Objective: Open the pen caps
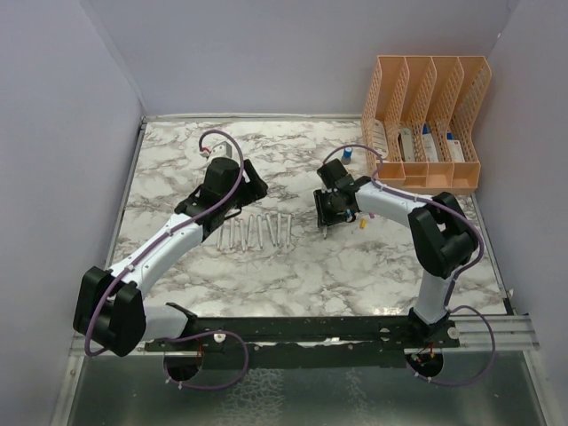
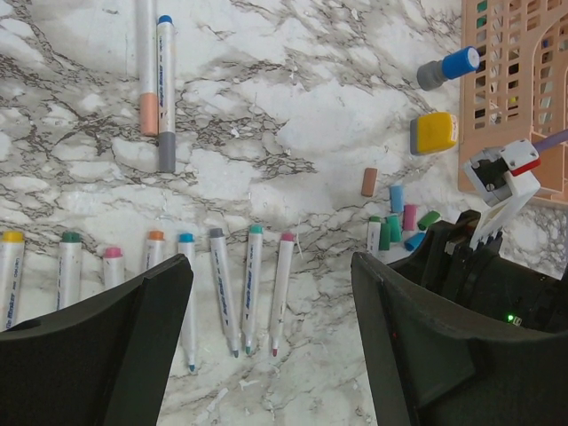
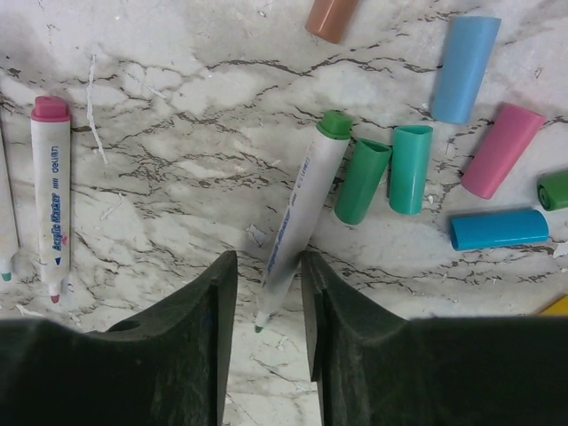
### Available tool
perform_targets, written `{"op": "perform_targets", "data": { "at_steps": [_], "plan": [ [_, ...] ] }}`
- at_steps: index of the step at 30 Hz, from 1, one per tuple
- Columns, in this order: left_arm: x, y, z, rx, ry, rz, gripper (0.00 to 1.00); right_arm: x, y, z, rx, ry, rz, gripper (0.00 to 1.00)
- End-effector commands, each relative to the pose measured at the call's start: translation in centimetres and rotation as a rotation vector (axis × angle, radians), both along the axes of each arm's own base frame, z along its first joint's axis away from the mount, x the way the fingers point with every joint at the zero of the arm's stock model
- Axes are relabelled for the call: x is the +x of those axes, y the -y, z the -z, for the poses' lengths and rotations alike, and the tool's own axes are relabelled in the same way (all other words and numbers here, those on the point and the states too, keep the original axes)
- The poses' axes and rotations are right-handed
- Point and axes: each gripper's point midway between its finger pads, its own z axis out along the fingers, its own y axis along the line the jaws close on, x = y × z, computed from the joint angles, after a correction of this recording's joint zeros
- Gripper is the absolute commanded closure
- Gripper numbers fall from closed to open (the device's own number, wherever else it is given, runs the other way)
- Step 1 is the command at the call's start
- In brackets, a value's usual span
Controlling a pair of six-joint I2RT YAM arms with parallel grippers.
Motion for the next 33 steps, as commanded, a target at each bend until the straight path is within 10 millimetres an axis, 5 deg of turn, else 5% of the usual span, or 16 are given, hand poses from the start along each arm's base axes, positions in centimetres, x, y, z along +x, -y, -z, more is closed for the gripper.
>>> {"op": "perform_targets", "data": {
  "at_steps": [1, 11, 23, 28, 33],
  "plan": [
    [-0.1, 0.2, -0.3, -0.018, 0.010, 0.021, 0.25, 1.1, -0.2, 0.2, -0.016, 0.027, -0.003, 0.70],
    [-0.4, -0.5, -0.5, -0.023, 0.018, 0.006, 0.24, 0.9, -1.6, 0.6, 0.040, -0.004, -0.031, 0.89],
    [-0.8, -1.6, -0.3, -0.030, 0.020, -0.006, 0.25, -0.3, -7.3, -0.2, 0.211, -0.065, -0.053, 0.89],
    [-1.2, -2.4, -0.2, -0.033, 0.021, -0.015, 0.25, -0.2, -9.3, -1.2, 0.280, -0.073, -0.060, 0.82],
    [-1.4, -3.2, -0.4, -0.036, 0.030, -0.029, 0.22, 1.8, -9.9, -5.0, 0.307, 0.032, -0.057, 0.63]
  ]
}}
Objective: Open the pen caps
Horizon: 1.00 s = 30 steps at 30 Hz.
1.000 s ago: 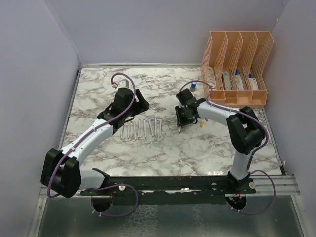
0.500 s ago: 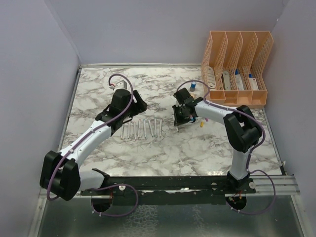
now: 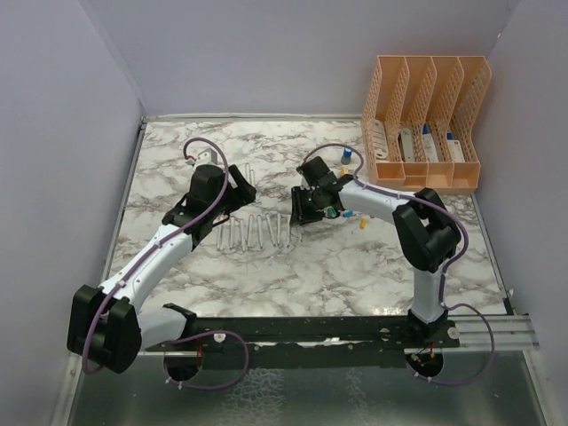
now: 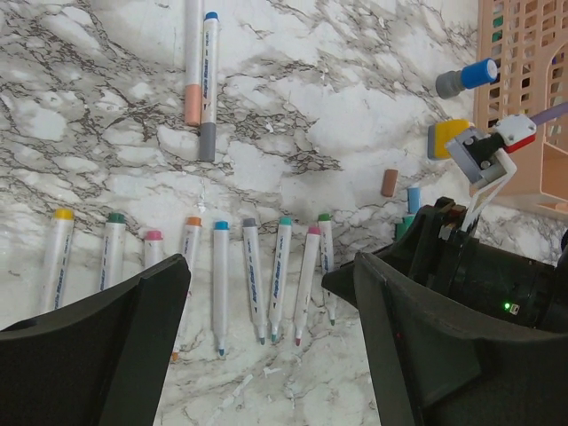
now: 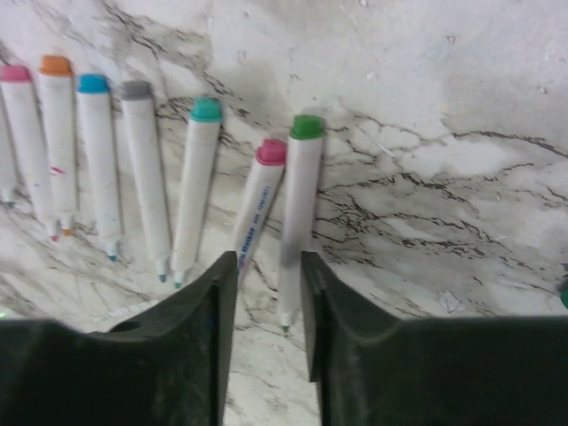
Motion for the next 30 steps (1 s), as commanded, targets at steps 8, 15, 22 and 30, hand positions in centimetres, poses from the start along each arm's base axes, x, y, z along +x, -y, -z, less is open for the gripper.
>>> {"op": "perform_targets", "data": {
  "at_steps": [8, 15, 22, 30],
  "plan": [
    [-0.4, -0.9, -1.5, -0.047, 0.040, -0.004, 0.11, 7.3, -5.3, -7.8, 0.081, 0.252, -0.077, 0.54],
    [-0.9, -3.0, -2.3, -0.115, 0.062, -0.082, 0.01, 10.7, -9.2, -5.4, -0.002, 0.286, -0.128, 0.52],
    [-1.9, -5.0, -3.4, -0.108, 0.089, -0.157, 0.01, 11.9, -11.0, -3.0, -0.044, 0.311, -0.136, 0.52],
    [-2.7, -5.9, -3.4, -0.094, 0.085, -0.179, 0.01, 11.0, -12.6, -0.8, -0.082, 0.332, -0.172, 0.52]
  ]
}}
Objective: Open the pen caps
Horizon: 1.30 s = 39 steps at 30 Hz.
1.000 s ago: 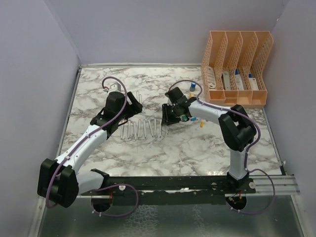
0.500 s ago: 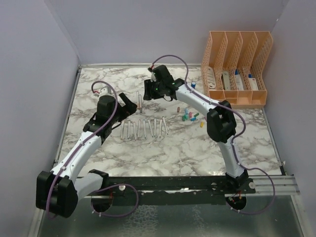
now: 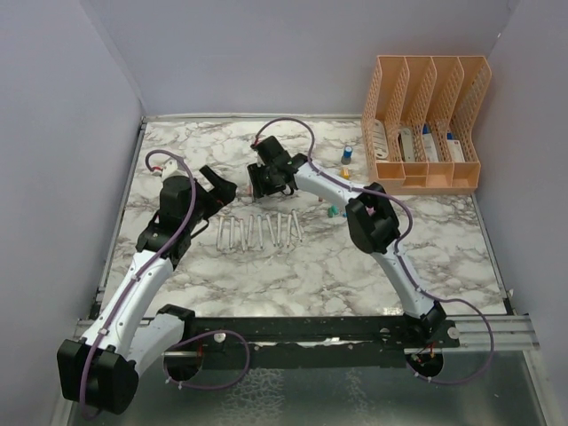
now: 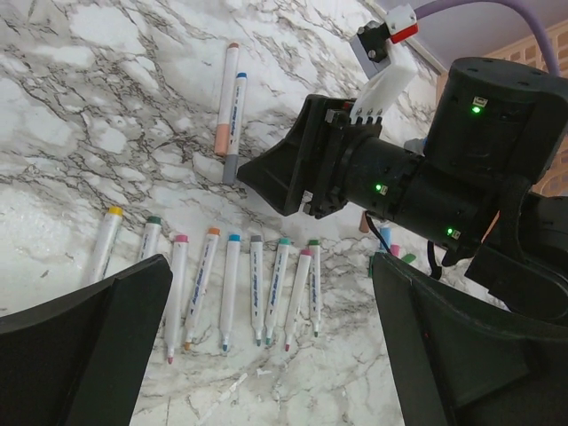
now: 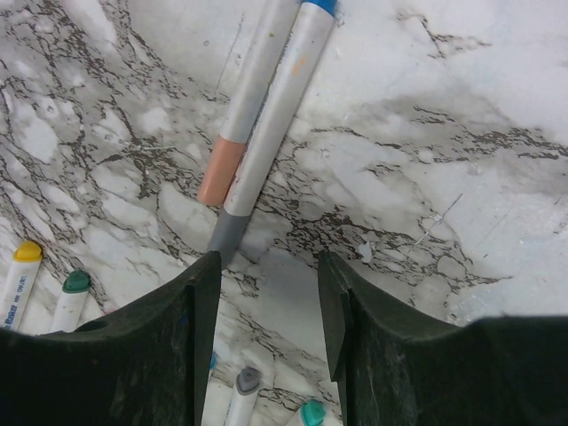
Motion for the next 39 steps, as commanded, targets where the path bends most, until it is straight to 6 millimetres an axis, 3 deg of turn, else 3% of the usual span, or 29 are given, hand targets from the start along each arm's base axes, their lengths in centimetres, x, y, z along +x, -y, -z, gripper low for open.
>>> {"op": "perform_targets", "data": {
  "at_steps": [1, 14, 21, 31, 39],
  "plan": [
    [-0.5, -0.9, 0.7, 0.013, -0.022, -0.034, 0.01, 0.2, -1.5, -0.1, -0.023, 0.064, -0.017, 0.52],
    [-0.8, -1.2, 1.0, 0.017, -0.029, -0.037, 0.01, -0.3, -2.9, 1.6, -0.054, 0.068, -0.034, 0.52],
    [-0.8, -1.3, 1.2, 0.018, -0.033, -0.039, 0.01, 0.0, -1.6, 3.3, -0.165, 0.102, 0.005, 0.55],
    [-0.5, -1.1, 1.8, 0.007, -0.045, -0.035, 0.01, -0.3, 1.6, 5.0, -0.298, 0.116, 0.045, 0.73],
    [0.3, -0.6, 2.1, 0.007, -0.052, -0.013, 0.01, -1.4, 2.8, 5.9, -0.256, 0.034, 0.082, 0.91]
  ]
}}
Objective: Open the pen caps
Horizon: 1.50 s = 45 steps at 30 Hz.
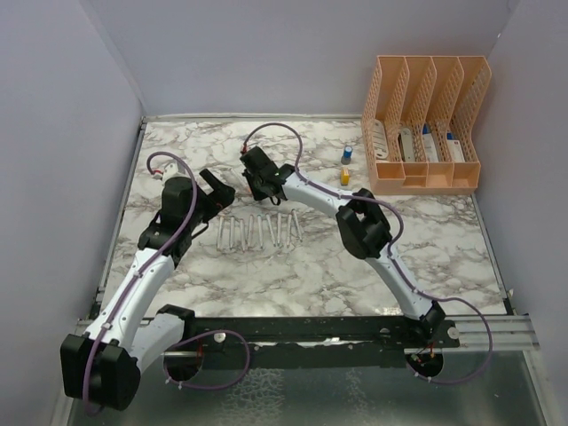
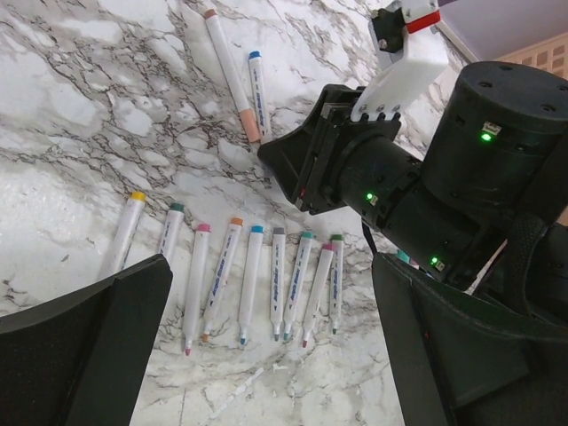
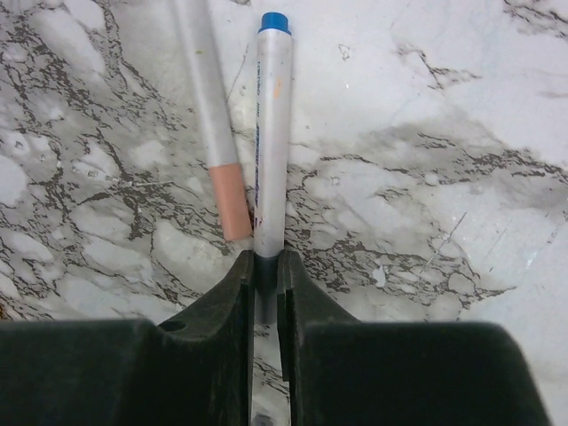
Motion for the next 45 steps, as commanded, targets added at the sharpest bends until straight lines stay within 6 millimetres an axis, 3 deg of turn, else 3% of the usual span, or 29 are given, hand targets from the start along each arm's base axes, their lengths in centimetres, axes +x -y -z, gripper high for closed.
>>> {"op": "perform_targets", "data": {
  "at_steps": [1, 4, 10, 16, 23, 29, 37, 45],
  "plan": [
    [0.7, 0.3, 0.1, -0.002, 0.005, 0.019, 0.01, -2.4, 4.0, 4.7, -0.075, -0.162, 0.053, 0.93],
    [1.1, 0.7, 0.3, -0.003, -0.004, 0.033, 0.01, -2.4, 4.9, 4.4, -0.002, -0.193, 0.074, 0.99],
    [2.2, 2.3, 1.2, -0.056, -0.024, 0.085, 0.01, -1.6, 7.3, 2.4, 0.085, -0.192, 0.130, 0.99],
    [4.4, 5.2, 1.9, -0.116, -0.028, 0.184, 0.04, -1.5, 7.9, -3.1, 0.180, -0.059, 0.078, 0.99],
    [7.5, 9.7, 2.1, -0.187, -0.025, 0.274, 0.09, -4.7, 8.5, -7.6, 0.283, -0.046, 0.013, 0.99],
    [8.9, 13.3, 3.0, -0.184, -0.041, 0.297, 0.12, -7.3, 8.3, -11.0, 0.422, -0.069, 0.000, 0.99],
    [9.2, 16.2, 3.4, -0.199, -0.038, 0.321, 0.22, -8.6, 7.8, -13.7, 0.517, -0.078, -0.021, 0.99],
    [9.3, 16.4, 3.0, -0.224, -0.017, 0.306, 0.48, -9.3, 7.2, -14.2, 0.583, -0.125, -0.007, 0.99]
  ]
}}
